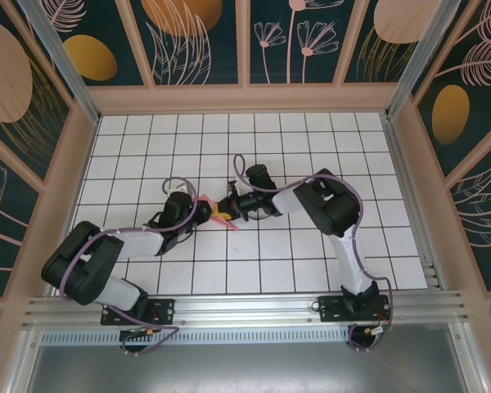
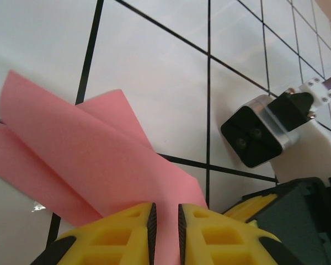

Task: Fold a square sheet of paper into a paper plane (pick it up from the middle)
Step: Fold the wing for the fifth time at the center of the table.

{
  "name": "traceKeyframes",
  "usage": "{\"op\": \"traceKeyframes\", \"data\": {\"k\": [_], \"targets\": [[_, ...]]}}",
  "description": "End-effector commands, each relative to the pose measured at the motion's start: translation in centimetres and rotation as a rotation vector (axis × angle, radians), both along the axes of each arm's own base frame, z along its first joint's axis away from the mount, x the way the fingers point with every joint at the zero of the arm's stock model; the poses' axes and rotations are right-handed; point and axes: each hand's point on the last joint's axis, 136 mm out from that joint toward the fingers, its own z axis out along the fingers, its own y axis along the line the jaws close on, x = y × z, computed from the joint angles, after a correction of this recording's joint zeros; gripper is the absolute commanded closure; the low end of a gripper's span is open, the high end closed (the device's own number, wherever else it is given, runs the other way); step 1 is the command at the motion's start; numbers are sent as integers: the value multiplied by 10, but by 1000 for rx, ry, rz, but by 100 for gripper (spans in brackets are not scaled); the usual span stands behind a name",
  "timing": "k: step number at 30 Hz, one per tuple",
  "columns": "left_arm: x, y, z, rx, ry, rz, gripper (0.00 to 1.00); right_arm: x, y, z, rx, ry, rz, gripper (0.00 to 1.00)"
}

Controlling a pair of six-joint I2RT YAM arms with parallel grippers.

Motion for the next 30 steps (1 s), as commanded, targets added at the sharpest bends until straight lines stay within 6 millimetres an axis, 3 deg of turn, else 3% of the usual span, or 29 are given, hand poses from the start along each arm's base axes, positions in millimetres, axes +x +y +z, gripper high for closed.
{"op": "traceKeyframes", "data": {"k": [1, 5, 11, 23, 30], "targets": [[9, -7, 6, -5, -26, -12, 81, -7, -9, -36, -89, 79, -2, 100], [10, -4, 0, 13, -2, 6, 82, -7, -10, -40, -102, 78, 0, 100], [9, -1, -5, 23, 19, 21, 82, -5, -11, -38, -110, 56, 6, 92], [6, 2, -15, 32, 59, 38, 83, 0, -9, -16, -68, -26, 30, 81], [5, 4, -15, 31, 65, 46, 83, -1, -19, -9, -87, -114, 53, 78]]}}
